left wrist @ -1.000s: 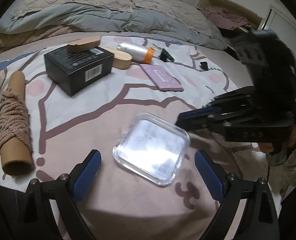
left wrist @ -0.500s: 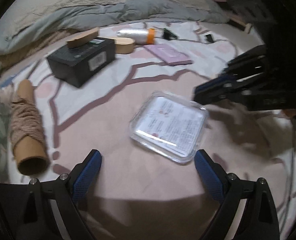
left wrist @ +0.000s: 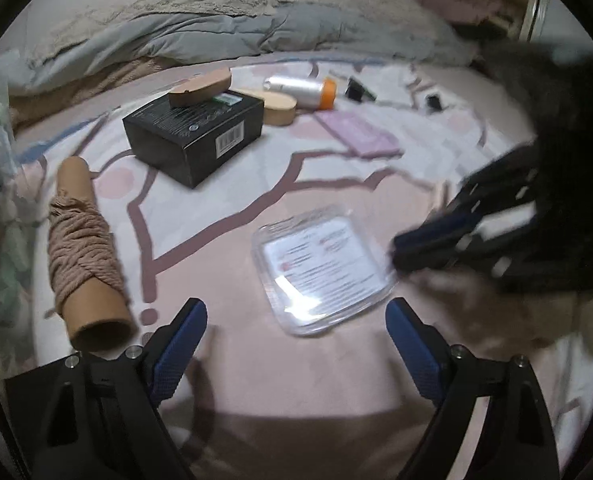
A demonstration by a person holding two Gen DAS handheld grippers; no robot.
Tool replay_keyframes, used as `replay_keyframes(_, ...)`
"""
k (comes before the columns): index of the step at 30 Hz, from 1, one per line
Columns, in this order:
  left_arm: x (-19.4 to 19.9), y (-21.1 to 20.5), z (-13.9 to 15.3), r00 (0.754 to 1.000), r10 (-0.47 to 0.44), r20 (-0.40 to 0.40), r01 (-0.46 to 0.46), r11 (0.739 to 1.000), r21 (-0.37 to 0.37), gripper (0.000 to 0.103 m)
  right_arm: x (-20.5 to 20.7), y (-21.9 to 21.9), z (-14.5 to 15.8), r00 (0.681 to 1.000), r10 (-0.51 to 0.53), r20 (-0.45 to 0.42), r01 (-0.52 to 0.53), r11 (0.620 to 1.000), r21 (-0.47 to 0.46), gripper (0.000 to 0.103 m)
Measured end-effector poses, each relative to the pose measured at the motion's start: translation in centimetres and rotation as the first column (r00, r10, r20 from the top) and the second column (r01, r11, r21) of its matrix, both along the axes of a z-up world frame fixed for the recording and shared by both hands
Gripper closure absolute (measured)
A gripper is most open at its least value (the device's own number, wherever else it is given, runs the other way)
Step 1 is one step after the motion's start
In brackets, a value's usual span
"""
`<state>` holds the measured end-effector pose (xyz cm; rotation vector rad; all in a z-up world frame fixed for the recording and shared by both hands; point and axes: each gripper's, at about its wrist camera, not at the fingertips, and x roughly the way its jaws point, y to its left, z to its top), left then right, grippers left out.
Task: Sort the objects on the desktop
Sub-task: 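Center the right tool over the matchbox while the left tool lowers toward the clear case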
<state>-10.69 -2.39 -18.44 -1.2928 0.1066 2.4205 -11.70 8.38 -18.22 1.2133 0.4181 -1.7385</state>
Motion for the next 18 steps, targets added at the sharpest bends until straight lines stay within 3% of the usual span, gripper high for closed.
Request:
replay_keyframes(7,-0.7,-0.3,0.2,0.999,0.045,0.02,-0.046,0.998,0.042,0.011,0.3,-0.5,0.1,0.999,0.022,0.038,-0.022,1.0,-0.021,0.092)
replay_keyframes(13,-1.3,-0.1,-0.1,0.998,0.057,0.041,-0.06,0.995,0.08,0.008,-0.6,4.1,1.5,0.997,-0.04,0.062,0.043,0.998,-0.055,0.092)
replay_keyframes(18,-1.8,0.8,-0.6,0.997,0.063,0.051,-0.067,0.996,0.063,0.007,0.7,6.2,0.7,0.992,-0.013,0.122,0.018,0.999,-0.04,0.092)
